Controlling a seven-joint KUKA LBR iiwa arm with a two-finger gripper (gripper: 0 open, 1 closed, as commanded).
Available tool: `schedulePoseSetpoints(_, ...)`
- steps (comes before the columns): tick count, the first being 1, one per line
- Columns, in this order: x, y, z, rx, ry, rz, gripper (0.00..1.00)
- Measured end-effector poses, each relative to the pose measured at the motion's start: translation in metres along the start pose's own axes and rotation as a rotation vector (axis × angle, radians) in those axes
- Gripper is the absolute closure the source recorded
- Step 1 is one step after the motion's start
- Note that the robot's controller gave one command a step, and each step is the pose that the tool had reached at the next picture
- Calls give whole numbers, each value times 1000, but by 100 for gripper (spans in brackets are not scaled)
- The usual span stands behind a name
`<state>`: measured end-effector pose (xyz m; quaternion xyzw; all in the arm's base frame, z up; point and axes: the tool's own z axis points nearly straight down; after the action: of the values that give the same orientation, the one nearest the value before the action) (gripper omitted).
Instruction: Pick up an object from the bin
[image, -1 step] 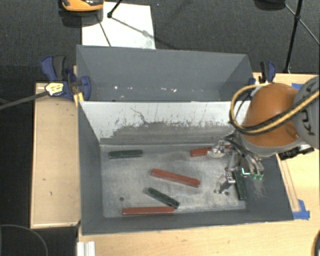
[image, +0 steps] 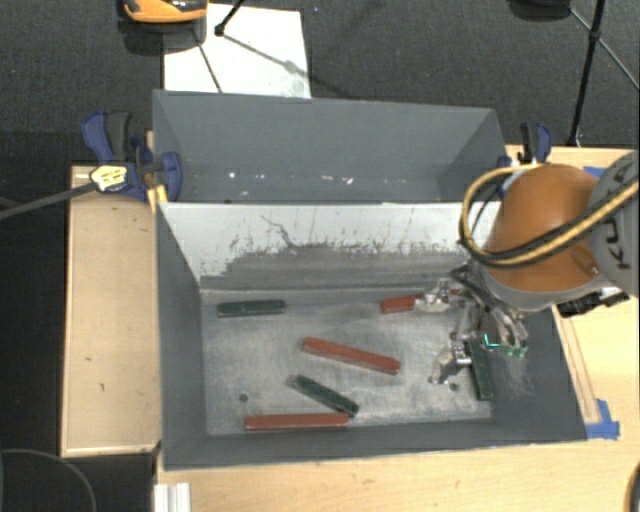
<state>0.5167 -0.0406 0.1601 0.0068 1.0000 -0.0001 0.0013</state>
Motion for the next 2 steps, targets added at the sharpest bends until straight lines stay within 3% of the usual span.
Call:
schedulePoseSetpoints(1, 11, 55, 85, -2, -7, 14, 100)
schedulePoseSetpoints(2, 11, 55, 85, -2, -7, 13, 100)
